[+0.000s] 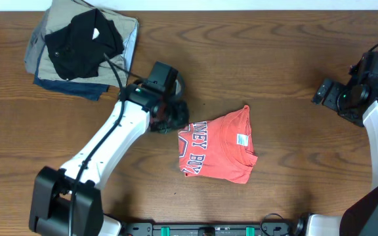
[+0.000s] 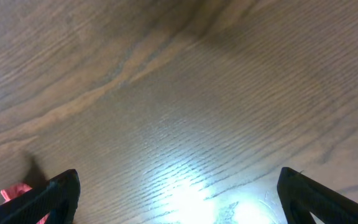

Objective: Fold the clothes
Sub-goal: 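Grasp the left edge of the folded red shirt with the left gripper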

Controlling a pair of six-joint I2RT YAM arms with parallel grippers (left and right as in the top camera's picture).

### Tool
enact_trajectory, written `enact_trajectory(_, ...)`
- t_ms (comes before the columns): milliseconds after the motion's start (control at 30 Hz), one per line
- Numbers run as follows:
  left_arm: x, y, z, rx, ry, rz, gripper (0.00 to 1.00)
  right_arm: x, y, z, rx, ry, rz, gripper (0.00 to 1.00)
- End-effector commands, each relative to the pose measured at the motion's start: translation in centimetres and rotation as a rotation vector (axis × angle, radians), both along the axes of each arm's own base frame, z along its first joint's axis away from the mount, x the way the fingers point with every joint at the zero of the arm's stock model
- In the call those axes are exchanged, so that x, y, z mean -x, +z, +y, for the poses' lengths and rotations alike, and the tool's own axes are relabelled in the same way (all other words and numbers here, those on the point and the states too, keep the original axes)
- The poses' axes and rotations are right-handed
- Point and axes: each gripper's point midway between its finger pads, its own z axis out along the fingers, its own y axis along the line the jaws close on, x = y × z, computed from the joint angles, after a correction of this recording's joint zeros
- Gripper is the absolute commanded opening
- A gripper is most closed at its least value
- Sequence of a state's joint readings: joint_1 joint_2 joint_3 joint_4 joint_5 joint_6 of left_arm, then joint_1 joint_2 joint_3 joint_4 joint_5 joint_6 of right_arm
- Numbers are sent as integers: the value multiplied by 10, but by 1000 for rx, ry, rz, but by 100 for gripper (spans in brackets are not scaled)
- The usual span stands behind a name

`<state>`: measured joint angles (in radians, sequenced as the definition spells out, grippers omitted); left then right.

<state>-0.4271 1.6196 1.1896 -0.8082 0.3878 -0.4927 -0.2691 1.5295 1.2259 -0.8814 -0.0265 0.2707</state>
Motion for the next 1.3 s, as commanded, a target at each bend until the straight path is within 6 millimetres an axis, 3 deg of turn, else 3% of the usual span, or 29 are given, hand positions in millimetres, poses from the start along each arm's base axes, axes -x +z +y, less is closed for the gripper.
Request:
enact_trajectory(0,24,-15,2,-59,-40,88,16,-1,3,-2,0,-10,-8,99)
enact_trajectory(300,88,-60,-19,-41,-106,232,16,-1,3,-2,0,-10,-8,99)
enact_trajectory(500,107,-90,-7,-59,-59,274,16,-1,3,-2,0,-10,-8,99)
enact_trajectory(633,111,-97,2,-72,-39,295,16,-1,3,-2,0,-10,-8,99)
enact_trajectory(700,114,-98,6,-81,-34,310,15,-1,3,-2,0,-10,-8,99)
enact_trajectory(767,117,-97,7,-88,-33,323,6,-1,3,-2,0,-10,-8,99)
enact_trajectory(867,120,-91,9,-95,-32,335,6,-1,3,-2,0,-10,-8,99)
enact_trajectory(1100,99,-41,5,-65,-65,184,6,-1,3,-2,0,-10,-8,99)
enact_trajectory(1133,90,-33,9,-83,-56,119,11,-1,3,-2,0,-10,-8,99)
enact_trajectory(1167,83,-27,13,-105,-44,69,31,-1,3,-2,0,-10,-8,99)
enact_trajectory(1233,68,-16,26,-149,-9,-29,80,-1,3,-2,0,-10,-8,99)
enact_trajectory(1267,62,-11,33,-168,15,-71,97,-1,3,-2,0,-10,-8,99)
